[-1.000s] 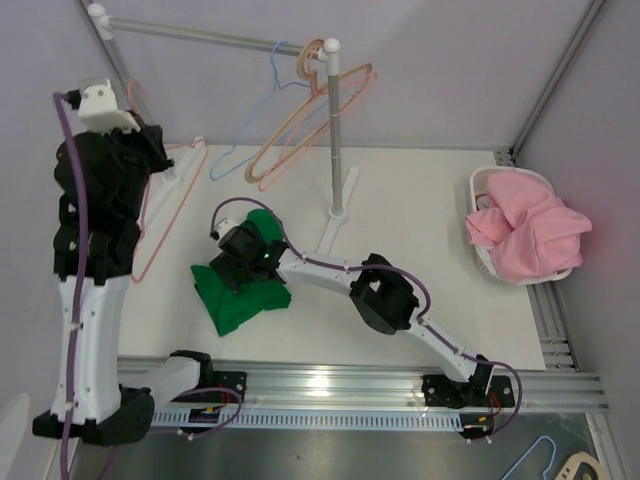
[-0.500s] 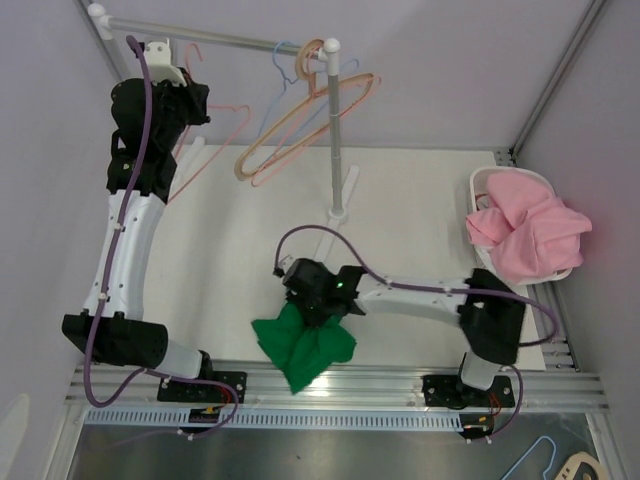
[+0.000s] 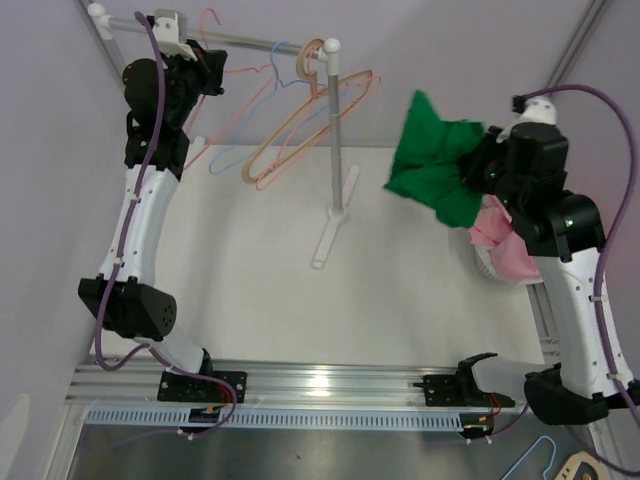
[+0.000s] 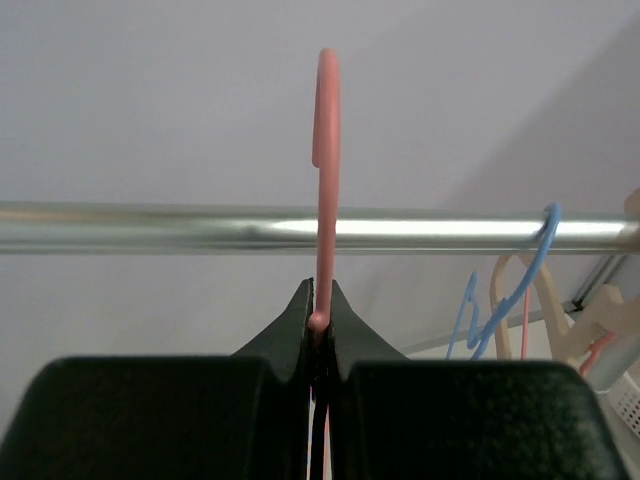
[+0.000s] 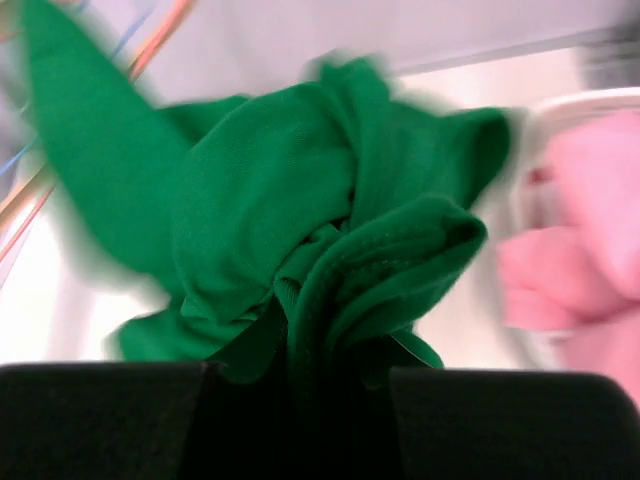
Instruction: Remove the t-shirt from the hanger
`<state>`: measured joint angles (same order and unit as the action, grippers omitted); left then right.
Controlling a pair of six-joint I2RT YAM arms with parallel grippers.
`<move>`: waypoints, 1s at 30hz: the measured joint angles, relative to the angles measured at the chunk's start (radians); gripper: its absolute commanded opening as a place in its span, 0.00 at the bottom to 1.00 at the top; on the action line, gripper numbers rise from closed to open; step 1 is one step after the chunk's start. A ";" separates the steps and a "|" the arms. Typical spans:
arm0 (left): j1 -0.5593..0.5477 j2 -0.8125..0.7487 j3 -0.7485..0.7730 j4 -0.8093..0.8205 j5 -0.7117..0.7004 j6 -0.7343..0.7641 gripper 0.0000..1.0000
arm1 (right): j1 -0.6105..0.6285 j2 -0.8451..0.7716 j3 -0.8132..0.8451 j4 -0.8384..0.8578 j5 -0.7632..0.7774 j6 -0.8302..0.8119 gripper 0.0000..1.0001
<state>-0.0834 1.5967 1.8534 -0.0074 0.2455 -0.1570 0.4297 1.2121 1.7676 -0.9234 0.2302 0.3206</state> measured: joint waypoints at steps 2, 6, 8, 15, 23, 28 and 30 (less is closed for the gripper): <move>-0.014 0.050 0.033 -0.001 0.011 0.000 0.01 | -0.180 0.012 0.043 -0.014 0.013 0.001 0.00; -0.050 0.147 0.085 -0.006 0.031 0.000 0.01 | -0.451 0.100 0.184 -0.049 -0.007 0.002 0.00; -0.065 0.193 0.117 -0.014 0.047 0.000 0.01 | -0.555 0.154 0.232 -0.037 -0.014 0.008 0.00; -0.094 0.227 0.131 -0.014 0.064 0.001 0.01 | -0.765 0.229 0.140 0.005 -0.068 0.053 0.00; -0.095 0.227 0.125 -0.010 0.148 -0.002 0.24 | -0.902 0.302 0.028 0.068 -0.131 0.111 0.99; -0.096 0.227 0.125 -0.018 0.174 -0.014 0.45 | -0.829 0.305 0.079 0.069 -0.113 0.105 0.99; -0.096 0.227 0.124 -0.029 0.176 -0.018 0.47 | -0.790 0.305 0.132 0.063 -0.099 0.096 0.99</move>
<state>-0.1791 1.8233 1.9770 -0.0364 0.4213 -0.1745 -0.3607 1.5173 1.8996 -0.8600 0.1310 0.4164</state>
